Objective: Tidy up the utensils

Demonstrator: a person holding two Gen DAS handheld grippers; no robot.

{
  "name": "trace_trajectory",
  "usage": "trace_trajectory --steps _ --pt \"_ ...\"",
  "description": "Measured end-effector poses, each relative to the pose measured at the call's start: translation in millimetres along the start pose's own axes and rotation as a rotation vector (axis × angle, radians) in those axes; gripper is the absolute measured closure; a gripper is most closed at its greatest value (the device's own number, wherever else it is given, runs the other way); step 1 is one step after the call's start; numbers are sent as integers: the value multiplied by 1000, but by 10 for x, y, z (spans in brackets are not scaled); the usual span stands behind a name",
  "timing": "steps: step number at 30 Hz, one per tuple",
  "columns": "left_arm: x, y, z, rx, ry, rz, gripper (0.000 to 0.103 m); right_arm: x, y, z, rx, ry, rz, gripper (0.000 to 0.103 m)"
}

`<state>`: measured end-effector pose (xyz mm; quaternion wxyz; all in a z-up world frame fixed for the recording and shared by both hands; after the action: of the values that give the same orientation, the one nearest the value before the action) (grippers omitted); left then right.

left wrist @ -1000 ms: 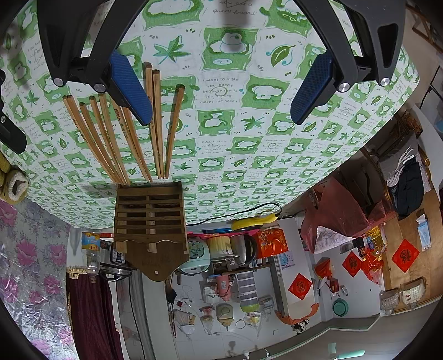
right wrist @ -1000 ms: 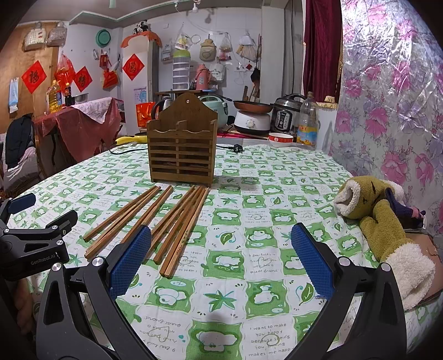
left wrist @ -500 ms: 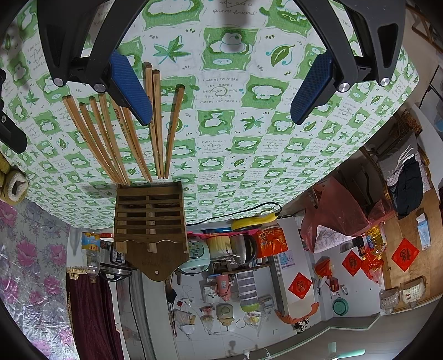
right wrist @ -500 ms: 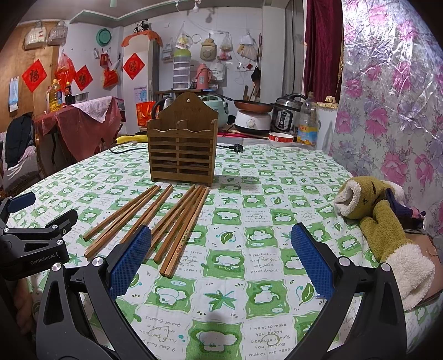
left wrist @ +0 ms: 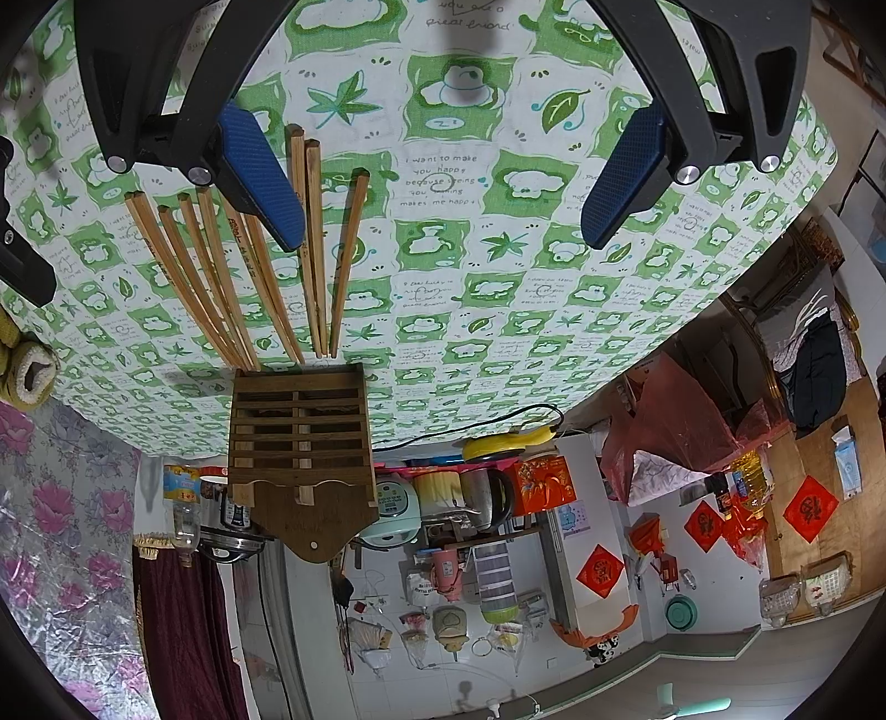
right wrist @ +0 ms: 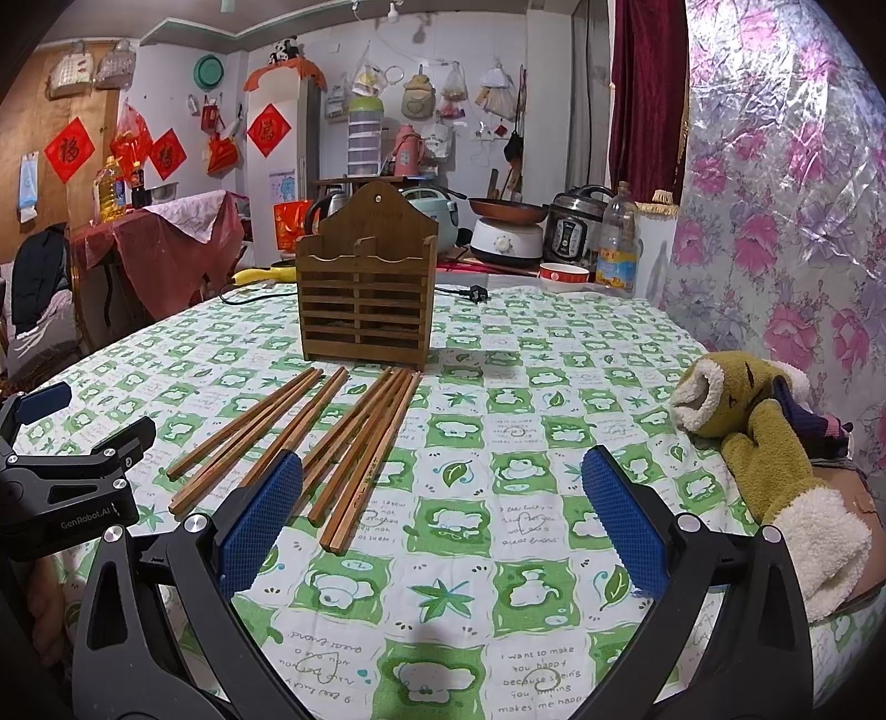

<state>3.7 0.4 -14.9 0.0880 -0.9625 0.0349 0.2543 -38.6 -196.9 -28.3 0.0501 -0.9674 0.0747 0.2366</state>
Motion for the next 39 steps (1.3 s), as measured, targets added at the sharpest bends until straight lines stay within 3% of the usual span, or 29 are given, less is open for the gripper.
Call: trace_trajectory --steps 17,23,26,31,35,39 --pt "8 -5 -7 2 -5 9 5 0 -3 -3 -1 0 0 6" --pt "263 -201 -44 -57 -156 137 5 42 76 0 29 -34 -29 6" --pt "419 -390 -52 -78 -219 116 5 91 199 12 93 -67 -54 6" --pt "543 -503 -42 -31 -266 113 5 247 397 27 224 -160 -128 6" --pt "627 -448 -9 5 -303 172 5 373 463 -47 214 -186 -96 6" --pt "661 -294 35 52 -320 221 5 464 403 -48 202 -200 -129 6"
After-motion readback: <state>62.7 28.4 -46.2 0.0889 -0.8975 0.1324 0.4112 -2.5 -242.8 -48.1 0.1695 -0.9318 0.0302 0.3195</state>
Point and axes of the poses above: each gripper's, at about its wrist camera, not at the fingertips, and x roughly the way its jaws point, y to its right, z to its underside, the point moved 1 cm from there along x, roughly the way its jaws point, and after that the axes turned 5 degrees about y, right-handed, at the moved point
